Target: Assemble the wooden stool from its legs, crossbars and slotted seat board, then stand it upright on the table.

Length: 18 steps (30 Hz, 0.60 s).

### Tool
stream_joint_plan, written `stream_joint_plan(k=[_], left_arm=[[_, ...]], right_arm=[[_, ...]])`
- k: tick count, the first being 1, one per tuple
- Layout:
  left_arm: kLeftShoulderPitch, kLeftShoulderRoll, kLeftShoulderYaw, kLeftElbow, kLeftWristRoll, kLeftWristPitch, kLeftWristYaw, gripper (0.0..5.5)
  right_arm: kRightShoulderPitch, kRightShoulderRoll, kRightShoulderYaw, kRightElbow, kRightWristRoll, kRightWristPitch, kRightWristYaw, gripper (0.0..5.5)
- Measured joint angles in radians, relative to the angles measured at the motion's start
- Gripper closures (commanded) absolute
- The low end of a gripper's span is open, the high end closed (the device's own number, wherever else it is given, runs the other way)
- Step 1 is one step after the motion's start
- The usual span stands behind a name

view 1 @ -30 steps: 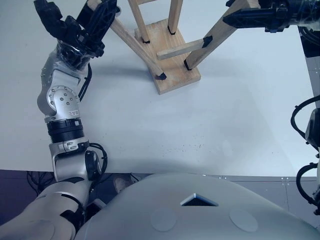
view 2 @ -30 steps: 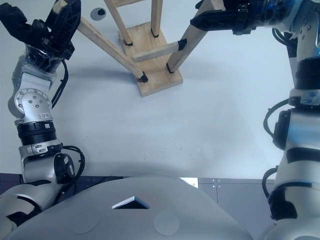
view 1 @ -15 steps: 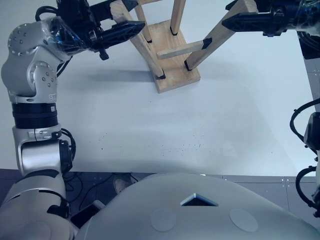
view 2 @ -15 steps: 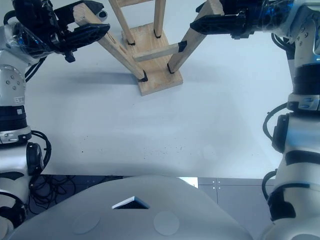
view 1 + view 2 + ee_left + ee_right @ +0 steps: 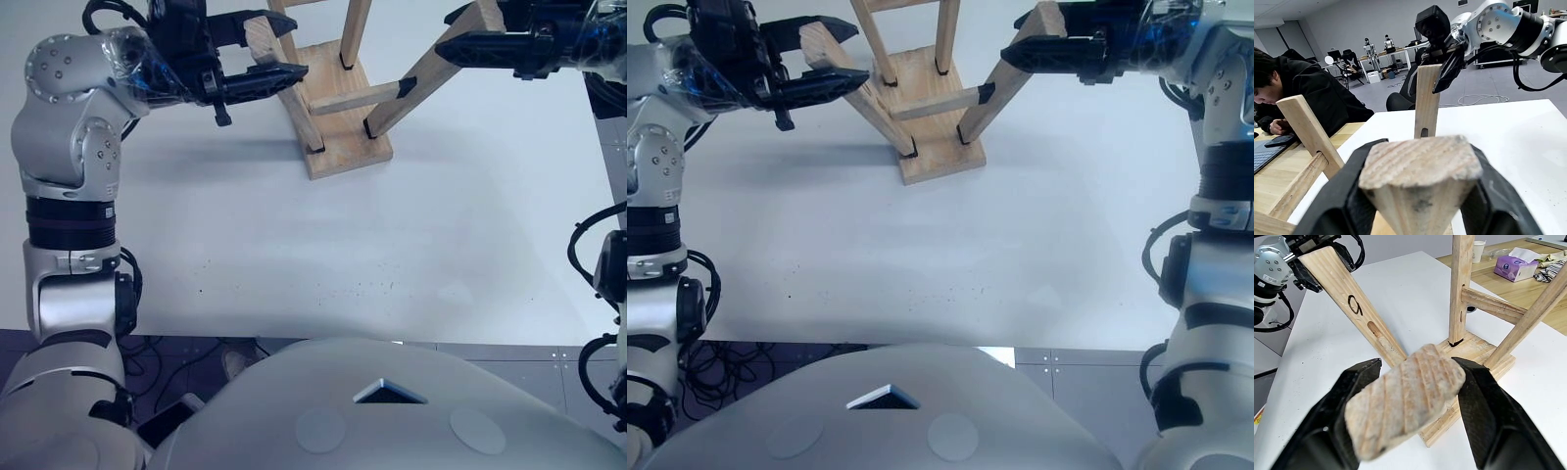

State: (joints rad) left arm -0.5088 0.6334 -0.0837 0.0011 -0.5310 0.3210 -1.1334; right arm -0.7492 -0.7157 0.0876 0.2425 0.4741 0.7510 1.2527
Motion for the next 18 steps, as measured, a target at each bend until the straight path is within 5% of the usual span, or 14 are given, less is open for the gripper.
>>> stream_joint_plan(k=[18], left_arm=[[-0.086,0.001,-0.067,0.055,0.03,0.025,0.001,3.49]], right_arm=[[0.022,-0.01,-0.011,-0.027,-0.001,0.005,-0.023,3.14]])
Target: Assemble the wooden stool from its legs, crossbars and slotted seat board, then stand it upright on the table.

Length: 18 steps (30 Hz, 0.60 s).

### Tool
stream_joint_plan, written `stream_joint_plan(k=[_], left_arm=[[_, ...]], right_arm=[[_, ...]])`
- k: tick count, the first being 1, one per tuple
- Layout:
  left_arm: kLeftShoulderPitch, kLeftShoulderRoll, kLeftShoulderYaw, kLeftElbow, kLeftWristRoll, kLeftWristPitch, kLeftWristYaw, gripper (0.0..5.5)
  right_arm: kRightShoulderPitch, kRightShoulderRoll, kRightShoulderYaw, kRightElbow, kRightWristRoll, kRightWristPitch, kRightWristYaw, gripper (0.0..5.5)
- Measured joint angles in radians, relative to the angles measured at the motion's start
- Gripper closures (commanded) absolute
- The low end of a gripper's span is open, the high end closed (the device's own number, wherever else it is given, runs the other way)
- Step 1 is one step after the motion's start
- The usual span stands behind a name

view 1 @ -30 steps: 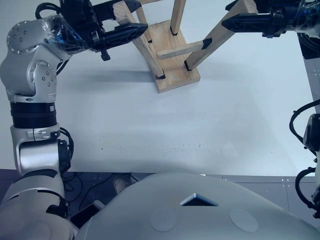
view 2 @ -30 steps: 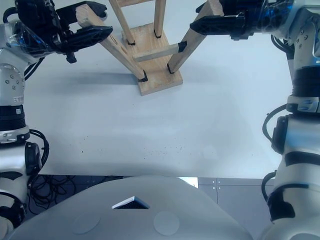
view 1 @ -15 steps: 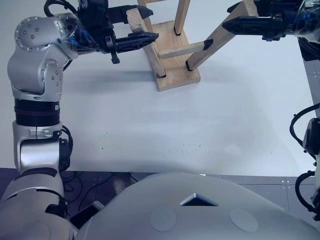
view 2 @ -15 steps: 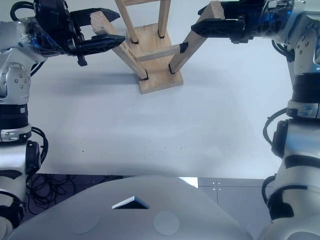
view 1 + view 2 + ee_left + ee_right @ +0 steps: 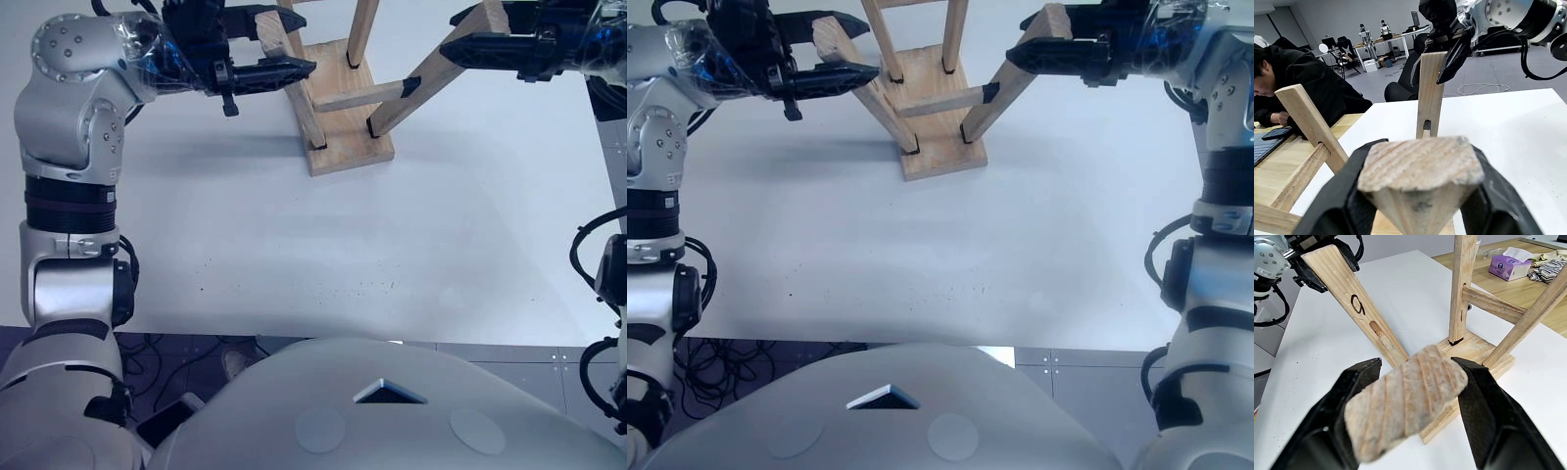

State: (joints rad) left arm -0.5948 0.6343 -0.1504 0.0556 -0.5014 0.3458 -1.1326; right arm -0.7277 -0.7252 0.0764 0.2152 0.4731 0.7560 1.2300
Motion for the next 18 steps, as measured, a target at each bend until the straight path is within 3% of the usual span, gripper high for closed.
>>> stream_joint_plan(k=[10,18], left_arm=[[-0.023,0.005,-0.004,-0.01,0.012,0.068,0.001,3.49],[-0.038,0.01,-0.014,-0.025,0.015,0.109,0.002,3.49]], right_arm=[[0.019,0.0,-0.003,-0.053,-0.03,-0.008,-0.033,3.17],[0.039,0.013,0.024,-0.053,-0.033,0.009,-0.025,1.67]])
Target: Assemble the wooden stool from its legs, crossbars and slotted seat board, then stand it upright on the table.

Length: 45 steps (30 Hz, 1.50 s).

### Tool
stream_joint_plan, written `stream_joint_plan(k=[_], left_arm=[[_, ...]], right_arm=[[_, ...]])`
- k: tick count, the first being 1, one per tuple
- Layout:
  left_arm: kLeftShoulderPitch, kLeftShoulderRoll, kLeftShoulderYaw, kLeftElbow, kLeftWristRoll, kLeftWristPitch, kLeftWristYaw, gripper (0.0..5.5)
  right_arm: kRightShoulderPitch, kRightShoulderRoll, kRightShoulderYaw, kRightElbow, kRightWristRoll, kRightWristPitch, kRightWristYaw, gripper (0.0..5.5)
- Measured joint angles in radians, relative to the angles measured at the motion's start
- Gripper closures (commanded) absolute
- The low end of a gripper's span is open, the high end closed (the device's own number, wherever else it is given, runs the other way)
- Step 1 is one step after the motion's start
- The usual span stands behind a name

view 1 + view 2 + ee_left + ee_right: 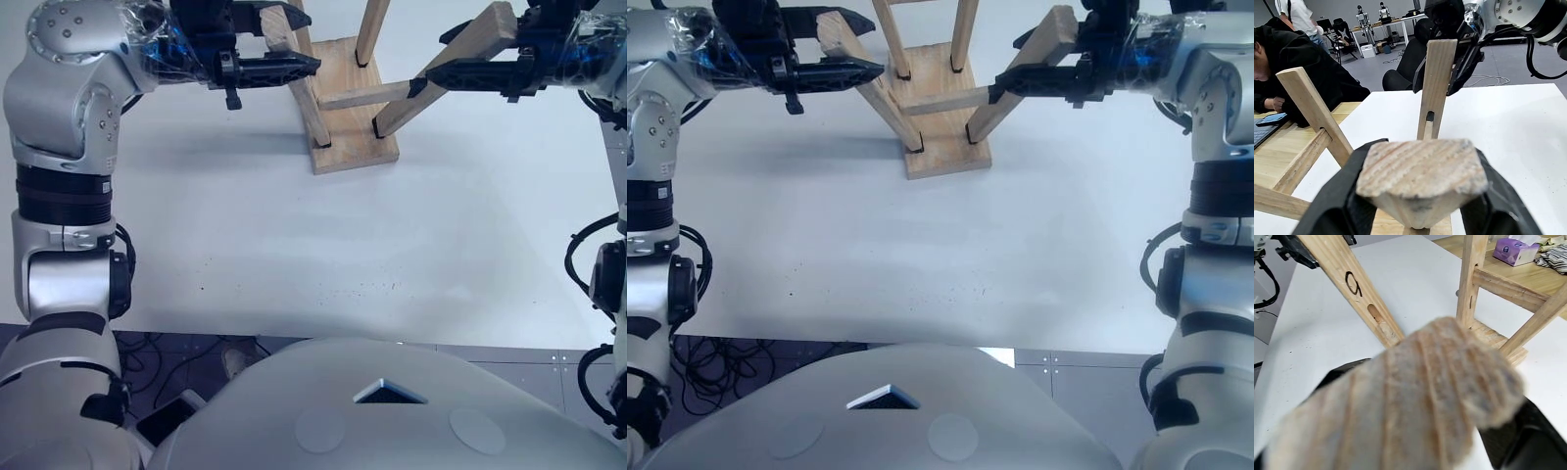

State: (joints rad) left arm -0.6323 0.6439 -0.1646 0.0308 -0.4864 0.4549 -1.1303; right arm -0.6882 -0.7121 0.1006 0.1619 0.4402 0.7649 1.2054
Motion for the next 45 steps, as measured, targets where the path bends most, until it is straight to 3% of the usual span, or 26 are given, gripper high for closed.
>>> stream_joint_plan(k=[14,25,30,33,39,42,45], left_arm=[[-0.011,0.008,-0.021,0.006,0.0,0.008,-0.003,3.49],[-0.024,-0.014,-0.04,0.008,0.007,0.008,0.011,3.49],[-0.028,-0.016,-0.04,0.014,0.007,0.008,0.011,3.49],[-0.029,-0.015,-0.038,0.013,0.006,0.012,0.012,3.49],[-0.026,-0.014,-0.034,0.001,0.001,0.029,0.025,3.49],[-0.021,-0.013,-0.033,0.0,-0.001,0.03,0.033,3.49],[-0.01,-0.013,-0.028,-0.012,-0.004,0.031,0.043,3.49]], right_arm=[[0.004,-0.041,0.015,-0.014,-0.08,-0.151,0.029,1.63],[-0.1,-0.001,-0.176,0.023,0.146,0.013,0.01,1.63],[-0.156,-0.001,-0.229,0.129,0.095,-0.086,-0.122,1.63],[-0.189,0.009,-0.235,0.114,-0.089,-0.286,-0.381,1.63],[-0.056,0.161,-0.066,-0.394,-0.433,-0.458,-0.77,1.63],[0.072,0.204,0.048,-0.592,-0.49,-0.408,-0.801,1.63],[0.21,0.159,0.233,-0.694,-0.501,-0.278,-0.661,1.63]])
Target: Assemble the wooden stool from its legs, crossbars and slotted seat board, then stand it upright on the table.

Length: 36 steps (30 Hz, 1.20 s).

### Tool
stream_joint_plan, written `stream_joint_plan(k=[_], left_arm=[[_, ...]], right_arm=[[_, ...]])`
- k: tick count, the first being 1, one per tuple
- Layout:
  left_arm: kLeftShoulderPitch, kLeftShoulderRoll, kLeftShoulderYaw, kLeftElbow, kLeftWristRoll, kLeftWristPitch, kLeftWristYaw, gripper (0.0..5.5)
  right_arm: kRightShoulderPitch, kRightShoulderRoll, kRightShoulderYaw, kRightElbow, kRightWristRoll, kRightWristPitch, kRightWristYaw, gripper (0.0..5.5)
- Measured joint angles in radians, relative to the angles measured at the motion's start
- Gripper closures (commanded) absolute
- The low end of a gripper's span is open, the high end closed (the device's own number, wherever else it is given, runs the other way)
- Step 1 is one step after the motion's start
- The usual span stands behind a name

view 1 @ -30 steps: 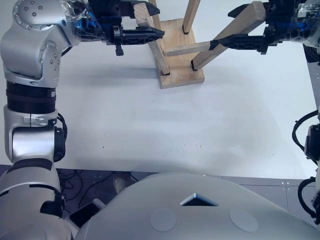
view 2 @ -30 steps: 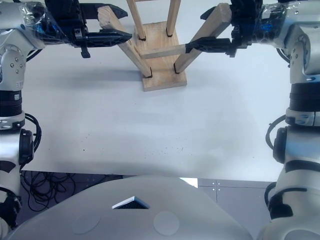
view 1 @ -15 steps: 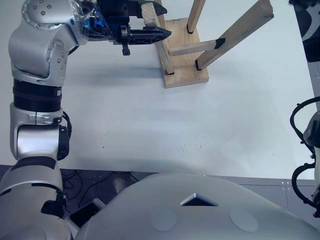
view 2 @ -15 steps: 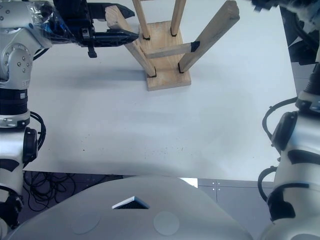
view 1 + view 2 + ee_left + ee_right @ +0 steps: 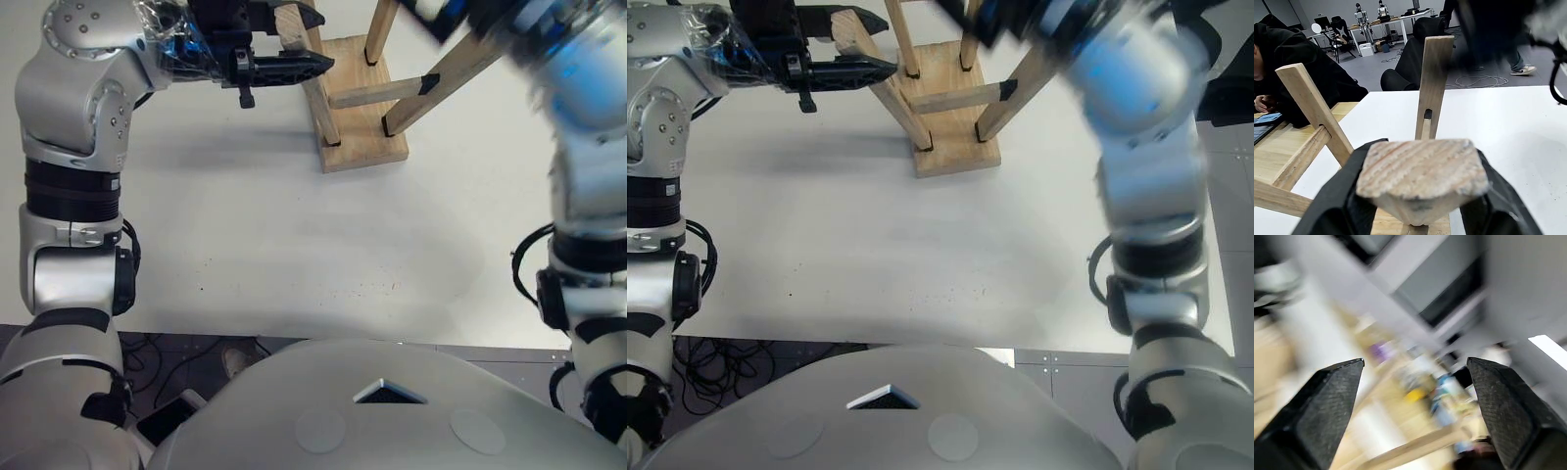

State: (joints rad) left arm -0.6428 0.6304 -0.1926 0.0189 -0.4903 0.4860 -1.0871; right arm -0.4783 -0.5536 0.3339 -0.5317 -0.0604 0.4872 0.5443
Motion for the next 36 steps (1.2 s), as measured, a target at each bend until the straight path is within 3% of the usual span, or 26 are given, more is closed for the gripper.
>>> stream_joint_plan(k=[6,11,18,27,36], left_arm=[[0.011,0.001,0.004,-0.021,-0.001,0.01,0.017,3.49],[0.012,0.0,0.004,-0.023,-0.001,0.011,0.018,3.49],[0.011,0.0,0.004,-0.022,-0.001,0.011,0.019,3.49],[-0.013,-0.009,-0.001,-0.005,0.002,0.032,0.019,3.49],[-0.028,-0.011,-0.011,-0.001,0.005,0.047,0.019,3.49]], right_arm=[[0.038,-0.062,0.101,-0.02,-0.136,0.033,0.065,1.63],[0.024,-0.126,0.174,0.021,-0.301,-0.059,0.103,1.63],[0.033,-0.13,0.199,0.103,-0.449,-0.143,0.128,1.63],[0.075,-0.111,0.236,0.263,-0.586,-0.239,0.089,1.63],[0.079,0.036,0.236,0.383,-0.64,-0.3,-0.022,1.63]])
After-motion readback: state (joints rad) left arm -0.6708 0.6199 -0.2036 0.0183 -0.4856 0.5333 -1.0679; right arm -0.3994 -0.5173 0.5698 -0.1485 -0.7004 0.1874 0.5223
